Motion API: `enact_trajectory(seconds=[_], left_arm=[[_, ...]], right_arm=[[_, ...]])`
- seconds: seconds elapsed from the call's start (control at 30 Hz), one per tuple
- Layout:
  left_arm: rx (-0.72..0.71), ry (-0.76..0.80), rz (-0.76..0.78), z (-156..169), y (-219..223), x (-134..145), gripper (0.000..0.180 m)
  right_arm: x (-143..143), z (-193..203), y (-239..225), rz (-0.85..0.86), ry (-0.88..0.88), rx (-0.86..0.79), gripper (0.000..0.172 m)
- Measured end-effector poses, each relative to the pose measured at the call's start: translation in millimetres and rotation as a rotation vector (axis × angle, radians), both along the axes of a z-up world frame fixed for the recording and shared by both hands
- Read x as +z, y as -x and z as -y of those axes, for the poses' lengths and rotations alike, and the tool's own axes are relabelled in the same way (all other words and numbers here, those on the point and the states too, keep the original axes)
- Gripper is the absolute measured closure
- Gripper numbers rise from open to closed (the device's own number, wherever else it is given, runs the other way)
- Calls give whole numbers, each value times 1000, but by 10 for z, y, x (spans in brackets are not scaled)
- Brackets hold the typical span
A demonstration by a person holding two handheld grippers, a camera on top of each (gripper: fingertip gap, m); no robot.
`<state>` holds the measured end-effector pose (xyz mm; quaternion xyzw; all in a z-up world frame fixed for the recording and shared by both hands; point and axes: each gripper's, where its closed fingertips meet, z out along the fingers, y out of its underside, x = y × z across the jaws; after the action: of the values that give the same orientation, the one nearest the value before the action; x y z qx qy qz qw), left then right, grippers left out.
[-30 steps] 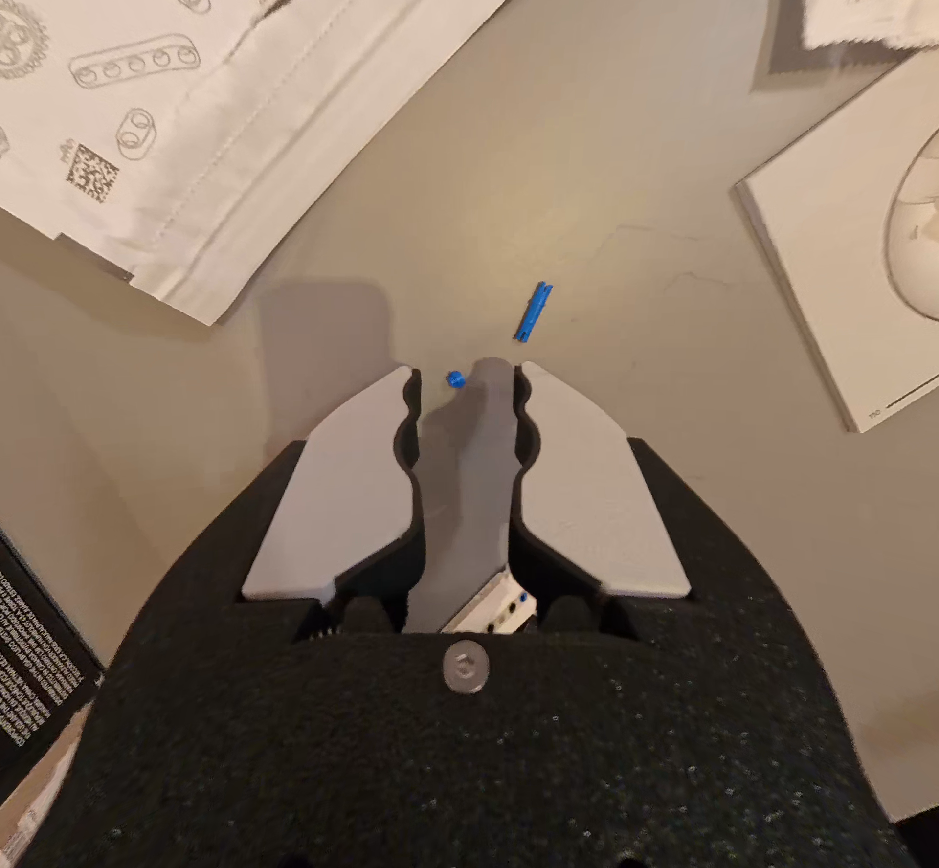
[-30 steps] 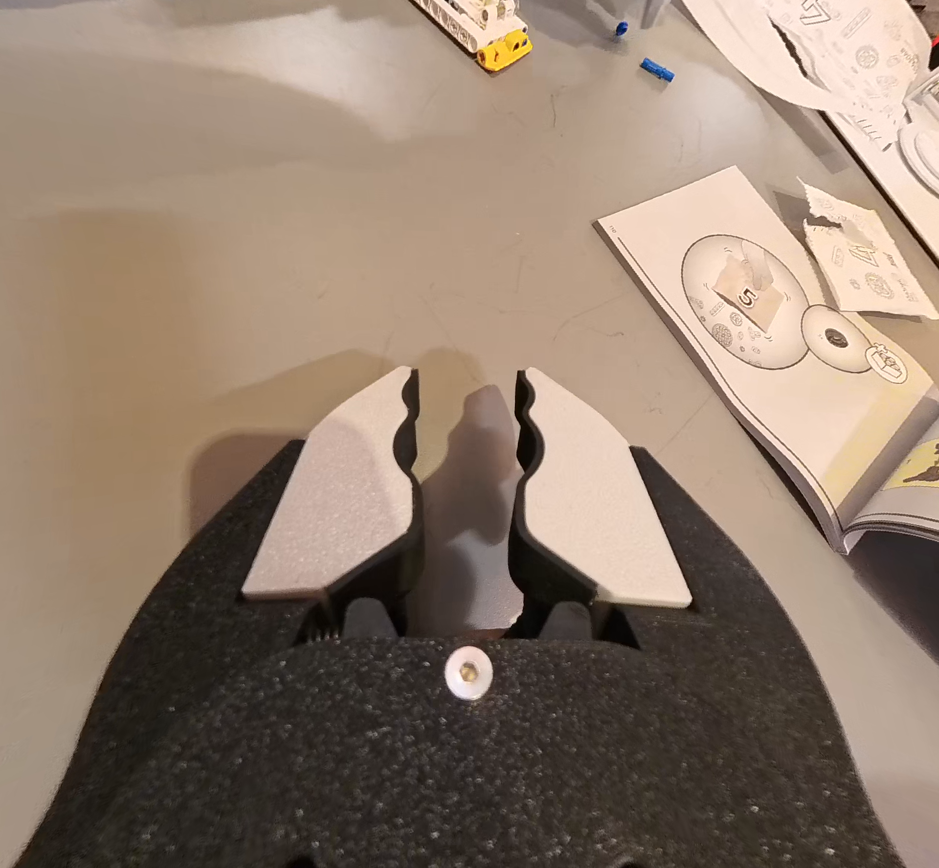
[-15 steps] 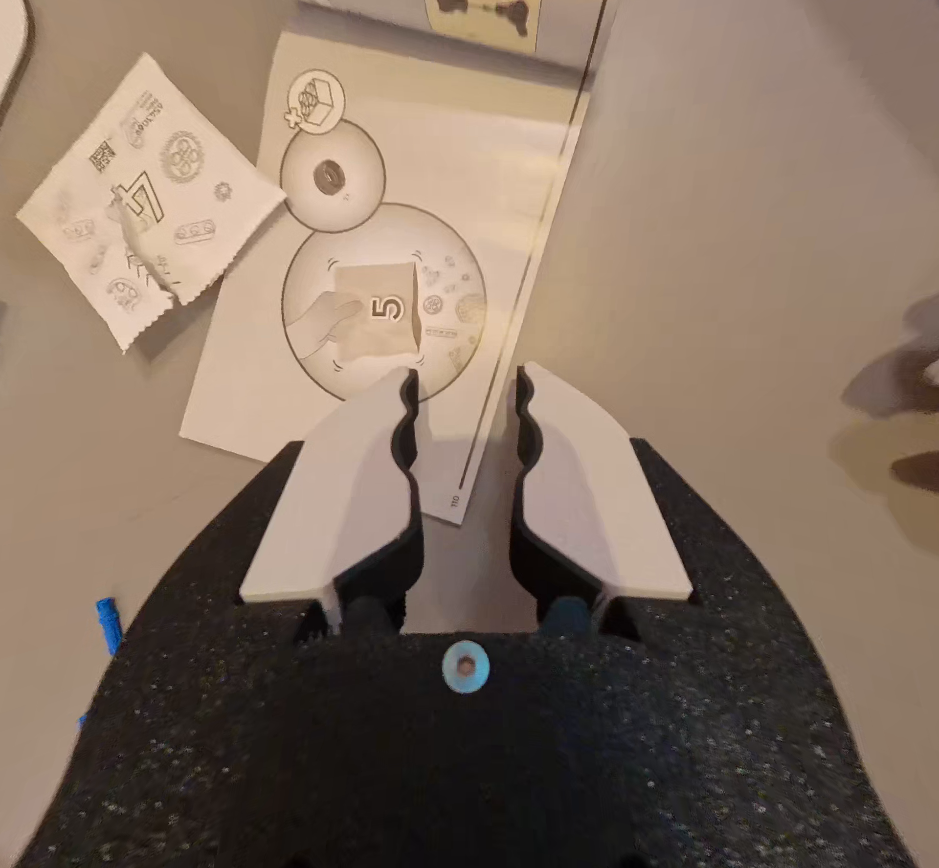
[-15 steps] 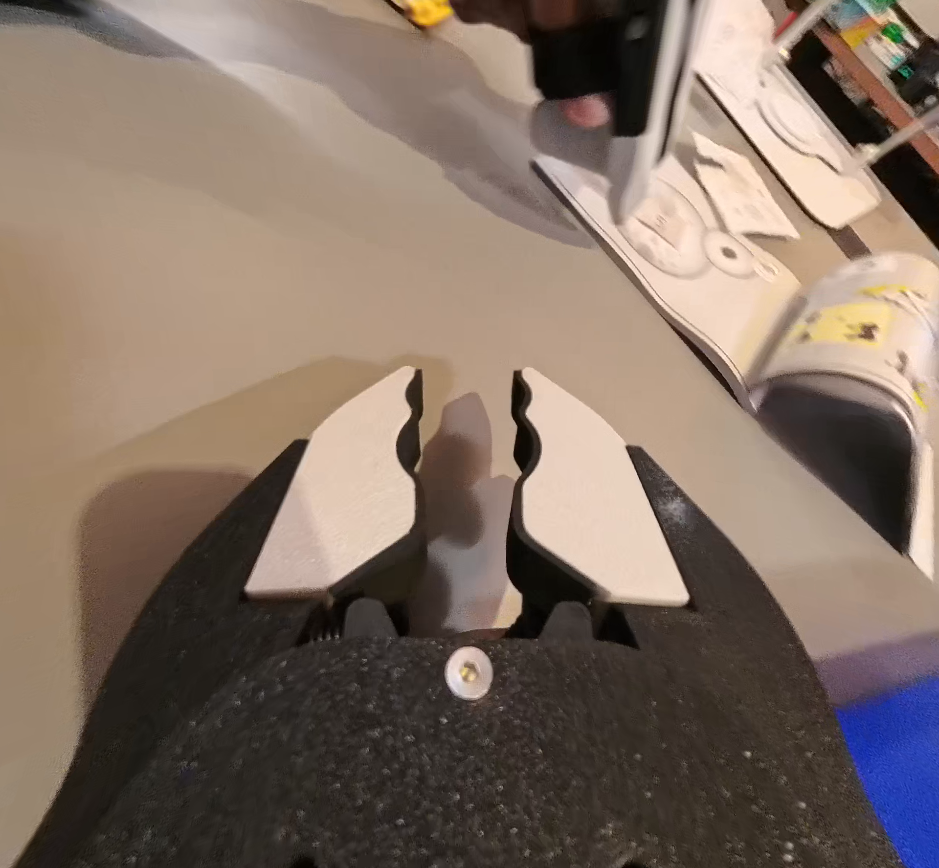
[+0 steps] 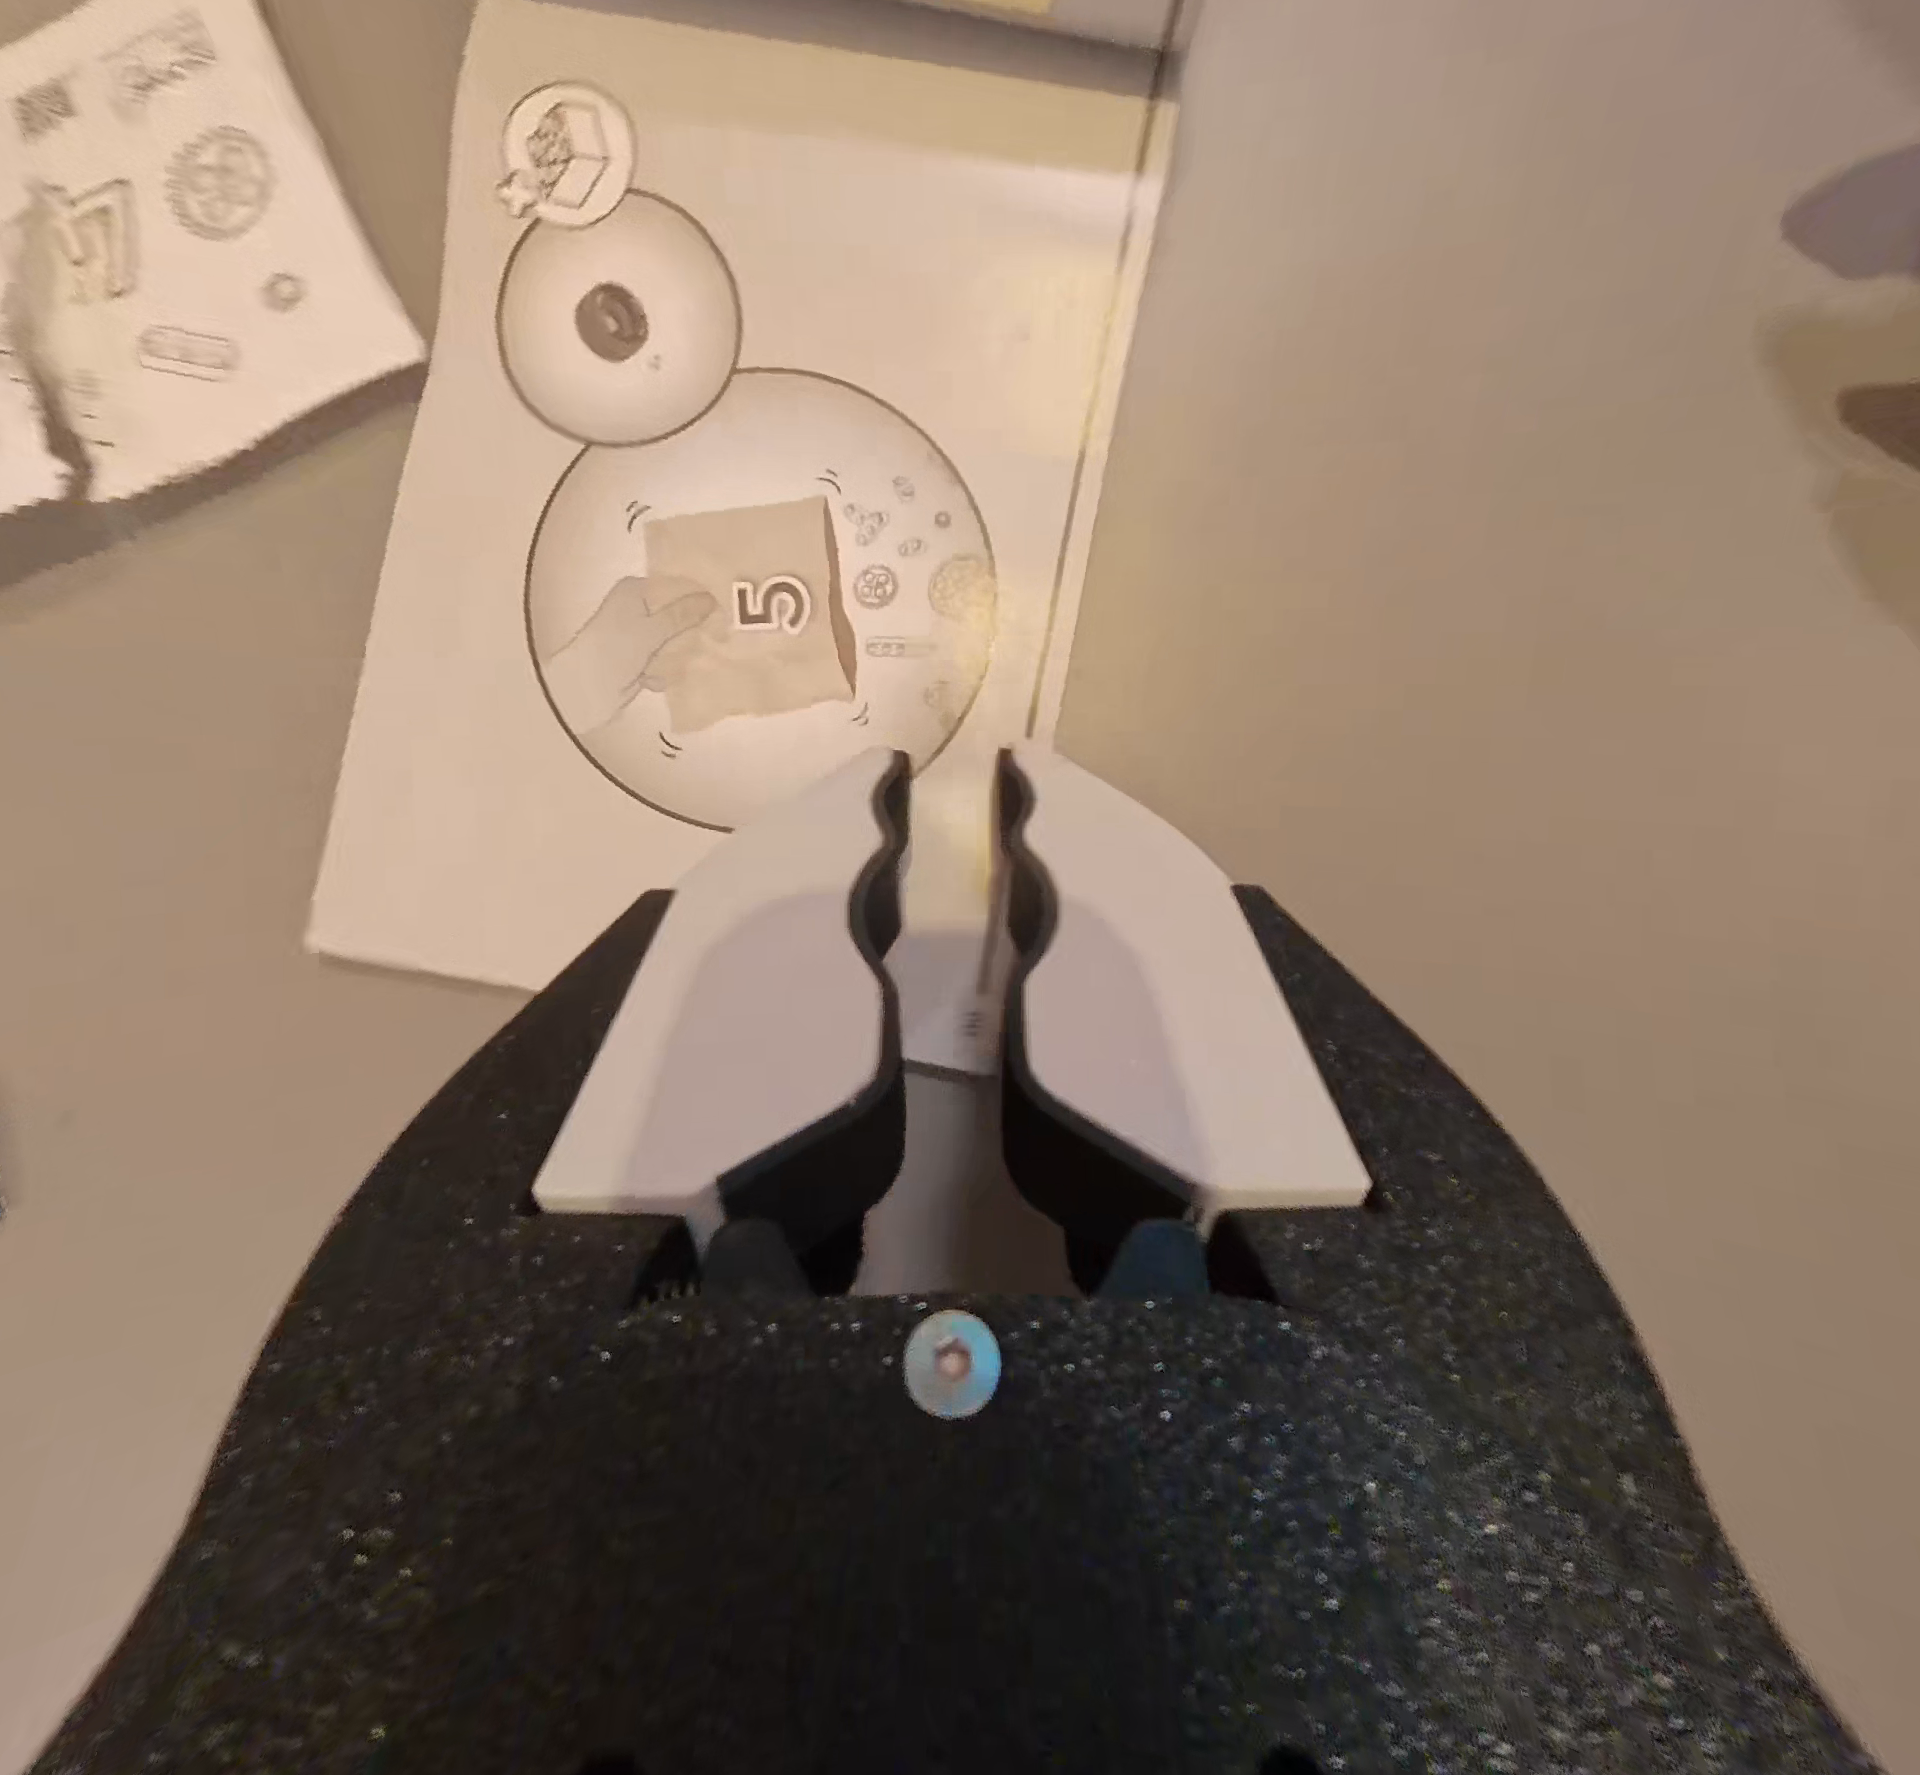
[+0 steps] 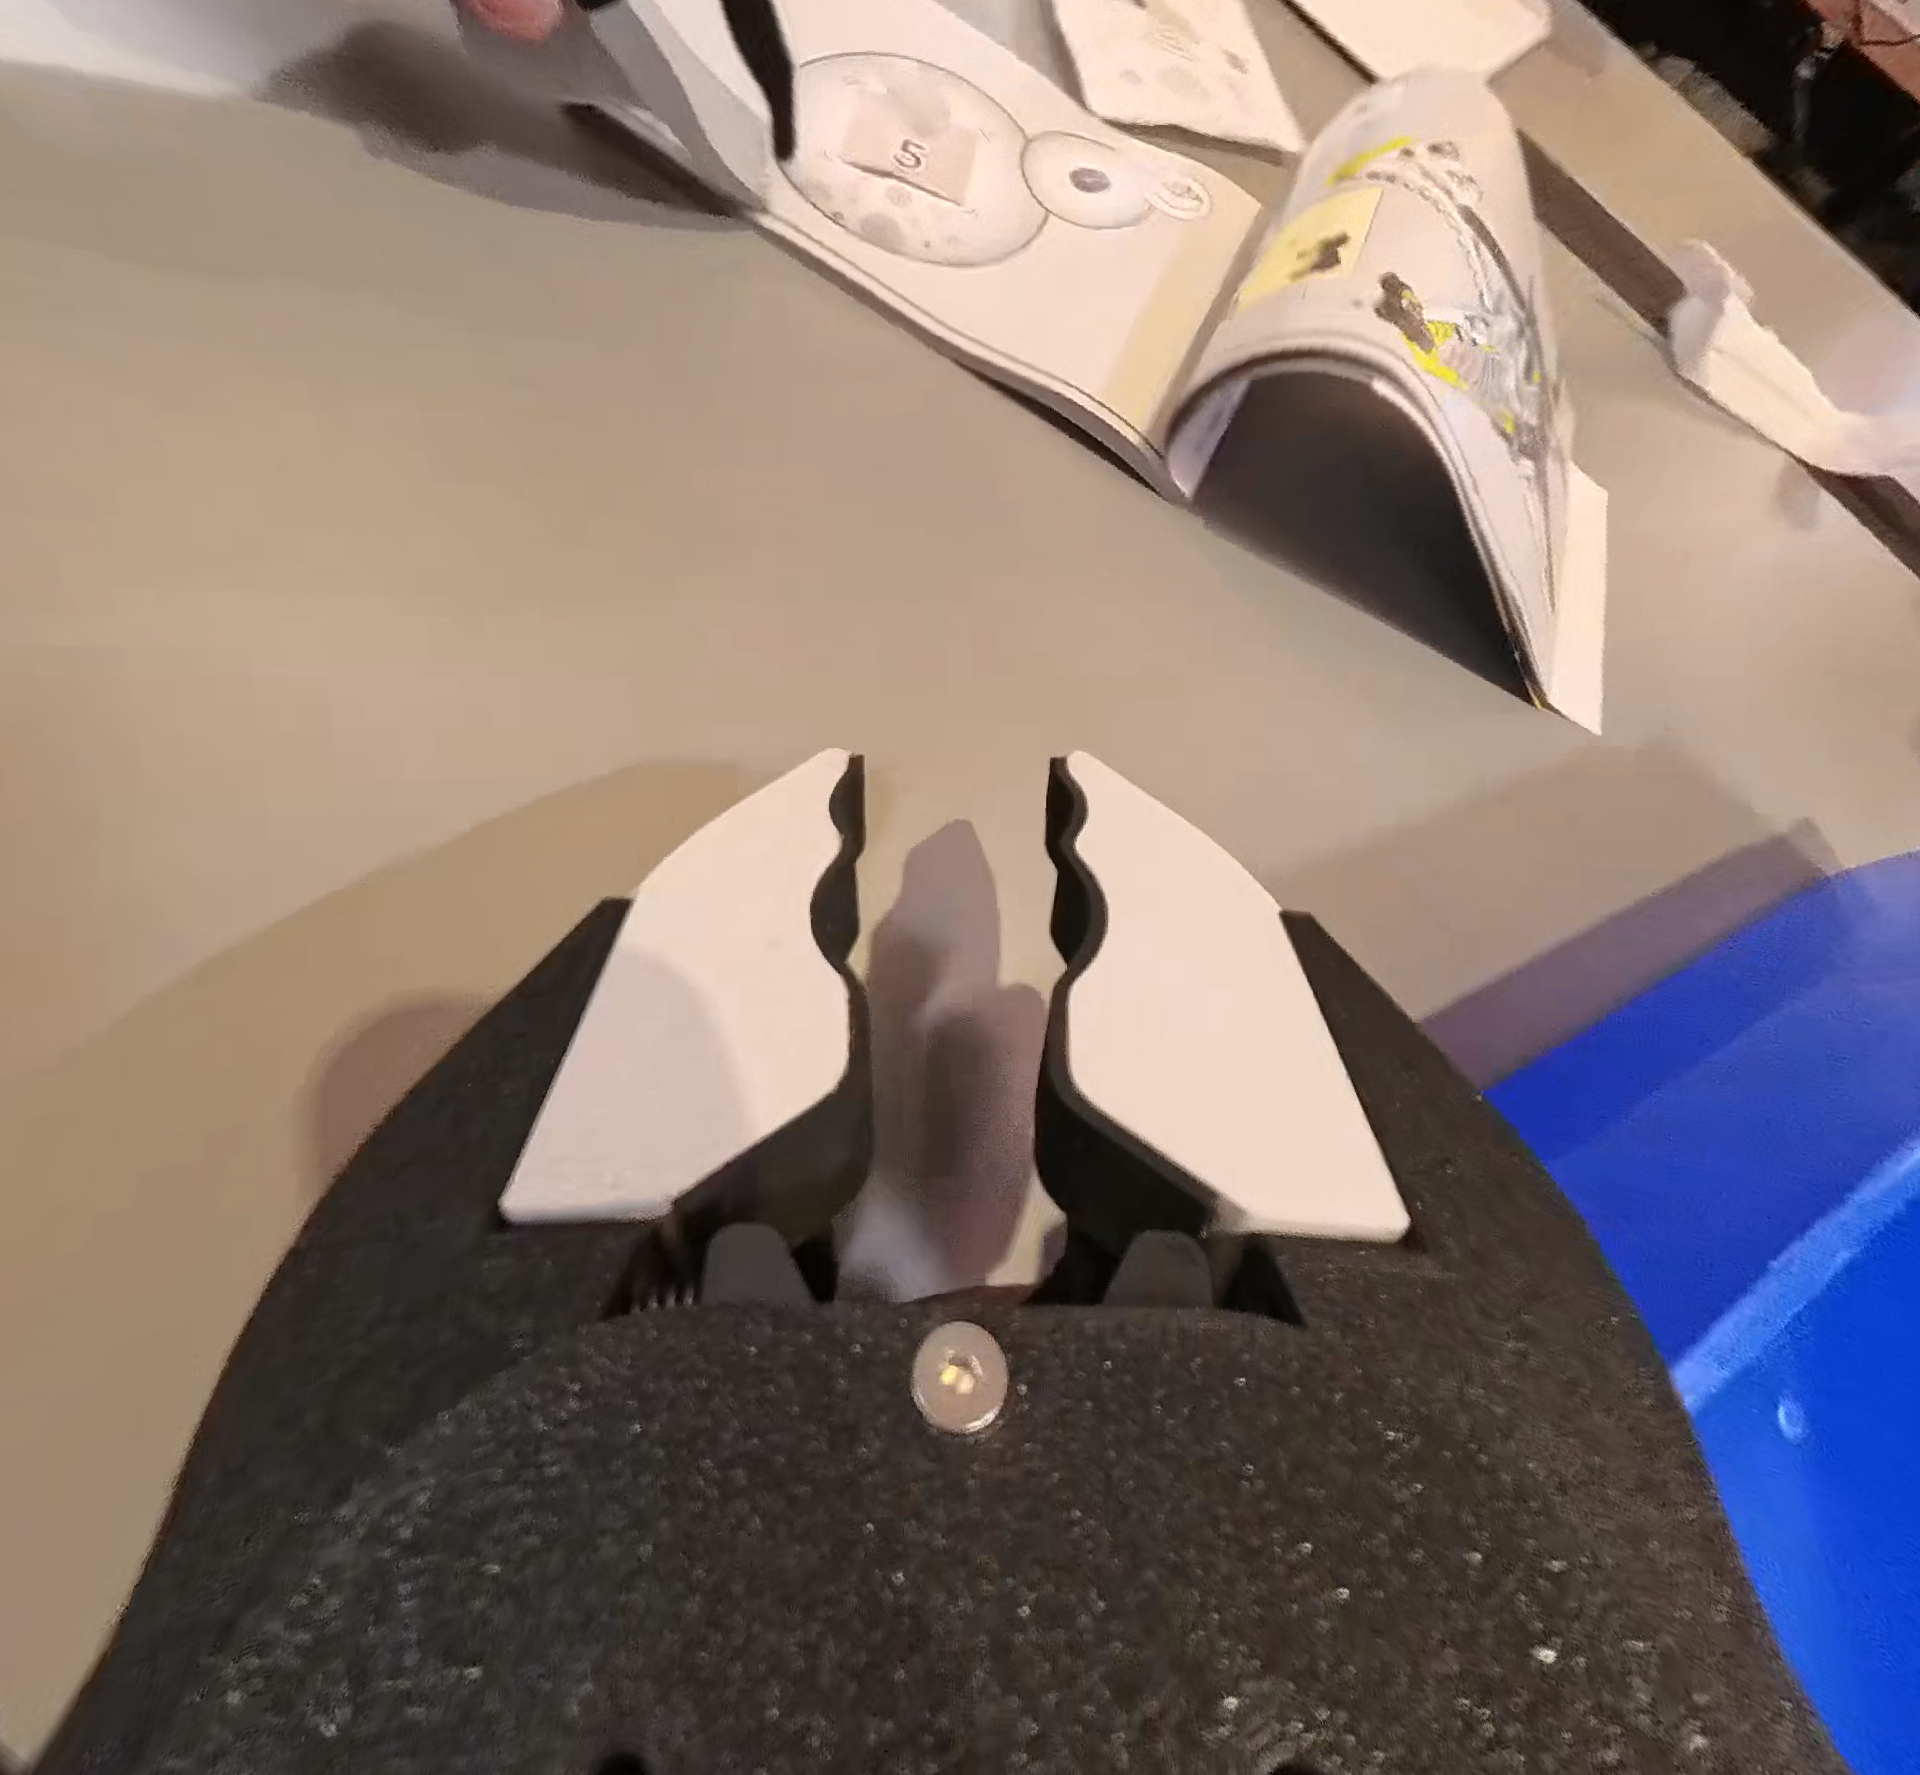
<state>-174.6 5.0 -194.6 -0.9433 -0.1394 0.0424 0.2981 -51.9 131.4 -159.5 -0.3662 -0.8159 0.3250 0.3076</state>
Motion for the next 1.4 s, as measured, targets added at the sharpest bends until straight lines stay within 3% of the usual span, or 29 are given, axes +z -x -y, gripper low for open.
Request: enact_trajectory(seconds=[0.03,0.13,0.27,0.37,0.43,0.57,0.67,0.83,0.97,1.4], left_arm=[[-26,-8,17,32,-91,1,172],[-105,-49,117,100,-420,14,172],[-60,-54,68,272,-510,89,144],[23,-161,74,368,-634,237,142],[65,-186,13,436,-692,256,147],[-5,-184,-68,414,-928,257,156],[-35,-125,-140,373,-956,173,155],[-38,-67,-147,374,-999,8,151],[15,-129,-15,416,-1035,-18,151],[319,-462,327,587,-703,229,148]], right_arm=[[61,77,-45,13,-3,39,139],[376,307,-85,17,-82,192,139],[773,619,232,-2,-319,464,137],[658,841,615,20,-534,708,128],[466,968,864,74,-620,772,123],[208,1366,1103,125,-645,1006,119],[41,1556,1241,255,-599,1135,116],[-199,1806,1408,449,-526,1234,109],[-286,1999,1413,516,-461,1269,109],[-378,2105,1325,480,-420,1265,109]])
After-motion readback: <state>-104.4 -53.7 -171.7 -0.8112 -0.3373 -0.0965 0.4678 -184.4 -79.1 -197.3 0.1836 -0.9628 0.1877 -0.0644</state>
